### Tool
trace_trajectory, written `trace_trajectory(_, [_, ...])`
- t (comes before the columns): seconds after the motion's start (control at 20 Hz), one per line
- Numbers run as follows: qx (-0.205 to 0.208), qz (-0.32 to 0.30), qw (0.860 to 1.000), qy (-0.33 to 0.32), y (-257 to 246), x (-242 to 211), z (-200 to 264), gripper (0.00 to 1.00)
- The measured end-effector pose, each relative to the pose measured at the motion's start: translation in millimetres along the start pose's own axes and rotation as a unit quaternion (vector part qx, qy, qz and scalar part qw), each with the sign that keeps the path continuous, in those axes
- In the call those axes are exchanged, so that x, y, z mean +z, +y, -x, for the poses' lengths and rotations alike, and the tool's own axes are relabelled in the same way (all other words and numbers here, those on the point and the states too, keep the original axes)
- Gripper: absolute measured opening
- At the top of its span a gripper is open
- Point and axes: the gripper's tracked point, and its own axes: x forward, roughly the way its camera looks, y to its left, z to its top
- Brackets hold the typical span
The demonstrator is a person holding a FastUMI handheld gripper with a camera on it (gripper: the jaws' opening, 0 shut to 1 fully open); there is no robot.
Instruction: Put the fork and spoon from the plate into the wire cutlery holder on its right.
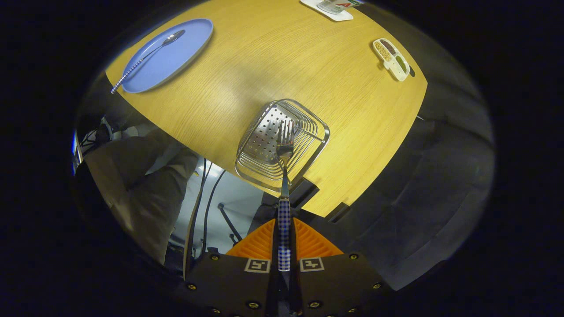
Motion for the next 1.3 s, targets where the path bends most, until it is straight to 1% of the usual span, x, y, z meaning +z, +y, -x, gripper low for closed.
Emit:
trace_trajectory(0.25, [0.004,0.019,1.0,0.013,-1.4,10.9,-7.3,0.1])
trace_trajectory(0.45, [0.005,0.01,1.0,0.005,-3.3,13.6,-6.2,0.1])
trace_trajectory(0.5, [0.005,0.008,1.0,0.004,-3.3,12.5,-5.7,0.12])
trace_trajectory(0.65, [0.008,0.002,1.0,-0.002,-1.7,13.7,-5.3,0.14])
trace_trajectory(0.75, [0.008,-0.006,1.0,-0.009,-0.9,11.3,-5.9,0.24])
trace_trajectory(0.8, [0.005,-0.012,1.0,-0.014,-1.9,11.1,-1.3,0.23])
trace_trajectory(0.85, [0.005,-0.019,1.0,-0.021,-1.0,9.6,-0.2,0.25])
trace_trajectory(0.9, [0.005,-0.029,0.999,-0.031,-0.6,10.3,5.1,0.33])
trace_trajectory(0.95, [0.004,-0.045,0.998,-0.049,-1.3,12.0,8.8,0.36])
trace_trajectory(1.0, [0.002,-0.062,0.996,-0.066,-1.3,14.5,14.7,0.66])
trace_trajectory(1.05, [0.002,-0.08,0.993,-0.086,0.4,16.6,20.4,0.73])
trace_trajectory(1.1, [0.004,-0.097,0.99,-0.104,2.3,18.1,24.7,0.73])
trace_trajectory(1.15, [0.009,-0.112,0.986,-0.121,7.1,20.2,29.4,0.77])
trace_trajectory(1.2, [0.016,-0.121,0.982,-0.142,13.2,23.1,31.3,0.86])
trace_trajectory(1.3, [0.016,-0.137,0.973,-0.183,20.0,27.8,53.9,0.99])
